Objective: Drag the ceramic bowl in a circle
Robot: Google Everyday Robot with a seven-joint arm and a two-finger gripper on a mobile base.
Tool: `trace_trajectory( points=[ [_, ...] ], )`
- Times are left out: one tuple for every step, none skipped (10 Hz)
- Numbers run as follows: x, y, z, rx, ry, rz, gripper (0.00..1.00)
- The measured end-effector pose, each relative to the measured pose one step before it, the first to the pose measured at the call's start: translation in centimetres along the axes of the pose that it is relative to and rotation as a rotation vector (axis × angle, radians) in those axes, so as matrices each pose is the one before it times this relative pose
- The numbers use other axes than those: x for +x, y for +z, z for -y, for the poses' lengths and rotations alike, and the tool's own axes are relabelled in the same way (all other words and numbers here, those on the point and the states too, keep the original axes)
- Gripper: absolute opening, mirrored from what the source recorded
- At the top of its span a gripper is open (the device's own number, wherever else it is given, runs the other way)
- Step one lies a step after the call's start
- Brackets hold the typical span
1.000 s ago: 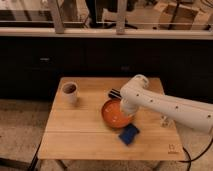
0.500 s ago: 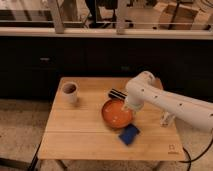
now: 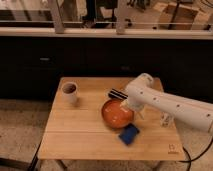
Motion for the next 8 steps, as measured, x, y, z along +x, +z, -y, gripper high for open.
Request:
trace_trajectory(
  points=[
    [0.253, 0.676, -0.431, 0.01661, 0.00049, 0.01291, 0.8],
    [0.182, 0.647, -0.446, 0.01656, 0.00358, 0.01737, 0.8],
    [0.161, 0.411, -0.299, 0.00756, 0.00268, 0.01475, 0.8],
    [0.016, 0.799, -0.008, 0.00878, -0.00004, 0.02423, 0.77],
    [0.001, 0.662, 0.101, 0.00673, -0.00069, 0.01544, 0.7],
    [-0.077, 0.688, 0.118, 0.00983, -0.00116, 0.01908, 0.63],
    [-0.014, 0.481, 0.084, 0.01549, 0.00014, 0.01612, 0.62],
    [-0.009, 0.342, -0.014, 0.0115, 0.00176, 0.00812, 0.62]
  ],
)
